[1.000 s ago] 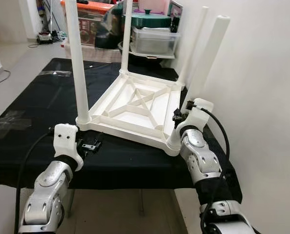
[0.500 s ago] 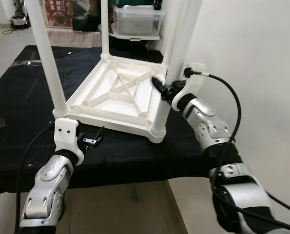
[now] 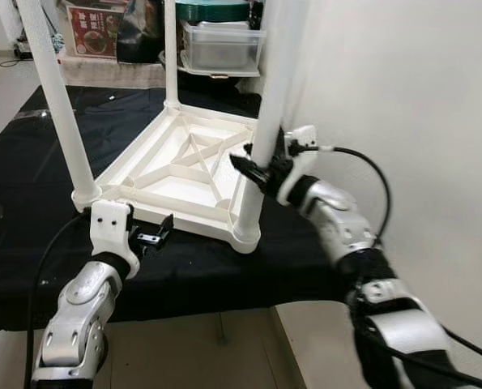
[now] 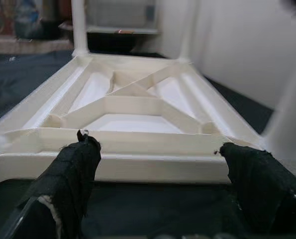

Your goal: Building children table

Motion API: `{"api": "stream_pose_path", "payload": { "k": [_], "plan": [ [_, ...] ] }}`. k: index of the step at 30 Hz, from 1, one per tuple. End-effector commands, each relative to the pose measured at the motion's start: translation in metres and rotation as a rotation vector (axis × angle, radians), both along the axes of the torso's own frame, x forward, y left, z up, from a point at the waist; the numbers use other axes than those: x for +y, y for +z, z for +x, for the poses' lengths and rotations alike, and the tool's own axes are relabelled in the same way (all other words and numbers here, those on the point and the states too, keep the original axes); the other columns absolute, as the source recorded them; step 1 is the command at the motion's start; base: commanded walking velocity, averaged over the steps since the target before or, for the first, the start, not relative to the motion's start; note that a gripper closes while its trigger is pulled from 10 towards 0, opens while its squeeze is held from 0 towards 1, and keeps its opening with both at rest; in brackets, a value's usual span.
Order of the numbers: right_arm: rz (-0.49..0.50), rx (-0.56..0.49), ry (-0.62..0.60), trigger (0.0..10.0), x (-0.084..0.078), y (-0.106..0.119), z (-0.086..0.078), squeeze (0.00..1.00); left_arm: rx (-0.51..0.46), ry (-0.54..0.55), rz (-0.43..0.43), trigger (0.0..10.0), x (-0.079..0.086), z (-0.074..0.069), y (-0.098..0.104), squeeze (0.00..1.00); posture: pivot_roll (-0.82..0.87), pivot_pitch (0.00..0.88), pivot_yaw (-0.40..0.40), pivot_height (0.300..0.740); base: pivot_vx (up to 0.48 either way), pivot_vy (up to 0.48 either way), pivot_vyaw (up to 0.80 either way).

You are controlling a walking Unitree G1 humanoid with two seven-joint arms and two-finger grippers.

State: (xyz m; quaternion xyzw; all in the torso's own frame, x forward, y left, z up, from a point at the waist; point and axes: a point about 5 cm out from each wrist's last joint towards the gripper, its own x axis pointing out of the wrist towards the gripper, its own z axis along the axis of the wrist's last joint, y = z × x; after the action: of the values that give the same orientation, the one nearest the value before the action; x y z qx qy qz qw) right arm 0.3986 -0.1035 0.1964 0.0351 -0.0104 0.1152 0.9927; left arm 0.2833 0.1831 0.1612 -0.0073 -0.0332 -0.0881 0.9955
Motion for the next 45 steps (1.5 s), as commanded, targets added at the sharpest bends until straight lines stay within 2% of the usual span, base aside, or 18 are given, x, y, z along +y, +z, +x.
{"api": "stream_pose_path", "payload": {
  "k": [1,7,8,11,12,15,16,17,21,25,26,27,28,36,39,43,44,45],
  "plan": [
    [-0.071,0.272,-0.451,0.0,-0.057,-0.059,-0.012,0.0,0.008,0.006,-0.002,10.0,0.002,-0.003,-0.001,0.0,0.12,0.0,-0.146,0.74,0.0,0.0,0.0],
    [-0.047,0.323,-0.656,0.0,-0.078,-0.067,-0.034,0.0,0.012,0.005,0.002,10.0,0.003,-0.004,-0.001,0.0,0.1,0.0,-0.128,0.74,0.0,0.0,0.0],
    [-0.051,0.318,-0.574,9.5,-0.067,-0.064,-0.035,0.0,0.014,0.003,0.002,10.0,0.003,-0.004,-0.001,0.0,0.1,0.0,-0.125,0.74,0.0,0.0,0.0],
    [-0.074,0.285,-0.411,10.0,-0.043,-0.053,-0.034,0.0,0.019,-0.007,0.006,10.0,0.002,-0.003,-0.002,0.0,0.1,0.0,-0.127,0.74,0.0,0.0,0.0],
    [-0.05,0.216,-0.362,10.0,-0.032,-0.041,-0.033,1.0,0.02,-0.008,0.007,10.0,0.002,-0.002,-0.002,0.0,0.1,0.0,-0.128,0.74,0.0,0.0,0.0],
    [0.027,0.077,-0.204,10.0,-0.013,-0.01,-0.025,1.0,0.018,-0.002,0.007,10.0,0.003,-0.002,-0.002,0.0,0.11,0.0,-0.13,0.74,0.0,0.0,0.0],
    [0.064,0.018,-0.118,10.0,-0.006,0.006,-0.021,0.32,0.018,0.001,0.007,10.0,0.003,-0.003,-0.002,0.0,0.11,0.0,-0.129,0.74,0.0,0.0,0.0],
    [0.082,-0.022,-0.027,10.0,0.0,0.018,-0.019,0.0,0.018,0.003,0.007,10.0,0.004,-0.003,-0.003,0.0,0.1,0.0,-0.128,0.74,0.0,0.0,0.0],
    [0.086,-0.108,0.228,10.0,0.01,0.036,-0.022,0.0,0.017,0.004,0.007,10.0,0.004,-0.003,-0.003,0.0,0.1,0.0,-0.123,0.74,0.0,0.0,0.0],
    [-0.034,-0.133,0.74,10.0,0.028,0.021,-0.05,0.0,0.018,-0.002,0.006,10.0,0.004,-0.002,-0.003,0.0,0.11,0.0,-0.128,0.74,0.0,0.0,0.0],
    [-0.045,-0.112,0.803,6.3,0.031,0.013,-0.055,0.0,0.018,-0.003,0.006,10.0,0.004,-0.002,-0.003,0.0,0.11,0.0,-0.128,0.74,0.0,0.0,0.0],
    [-0.045,-0.112,0.803,6.3,0.031,0.013,-0.055,0.0,0.018,-0.003,0.006,10.0,0.004,-0.002,-0.003,0.0,0.11,0.0,-0.128,0.74,0.0,0.0,0.0],
    [-0.055,-0.078,0.764,0.0,0.033,0.0,-0.052,0.0,0.017,-0.002,0.006,10.0,0.003,-0.002,-0.003,0.0,0.11,0.0,-0.132,0.74,0.0,0.0,0.0],
    [-0.14,0.185,0.34,0.0,0.024,-0.05,-0.026,0.0,0.016,0.006,0.004,10.0,0.004,-0.003,-0.002,0.0,0.13,0.0,-0.139,0.74,0.0,0.0,0.0],
    [-0.028,0.411,-0.504,0.0,-0.057,-0.078,-0.023,0.0,0.015,0.002,0.001,10.0,0.003,-0.004,-0.001,0.0,0.11,0.0,-0.136,0.74,0.0,0.0,0.0],
    [-0.01,0.412,-0.547,0.0,-0.058,-0.073,-0.041,0.0,0.016,-0.005,-0.001,10.0,0.003,-0.004,-0.001,0.0,0.09,0.0,-0.122,0.74,0.0,0.0,0.0],
    [-0.002,0.326,-0.313,10.0,-0.031,-0.059,-0.042,0.0,0.017,-0.009,-0.002,10.0,0.003,-0.004,-0.002,0.0,0.09,0.0,-0.118,0.74,0.0,0.0,0.0],
    [-0.002,0.326,-0.313,10.0,-0.031,-0.059,-0.042,0.0,0.017,-0.009,-0.002,10.0,0.003,-0.004,-0.002,0.0,0.09,0.0,-0.118,0.74,0.0,0.0,0.0]
  ]
}}
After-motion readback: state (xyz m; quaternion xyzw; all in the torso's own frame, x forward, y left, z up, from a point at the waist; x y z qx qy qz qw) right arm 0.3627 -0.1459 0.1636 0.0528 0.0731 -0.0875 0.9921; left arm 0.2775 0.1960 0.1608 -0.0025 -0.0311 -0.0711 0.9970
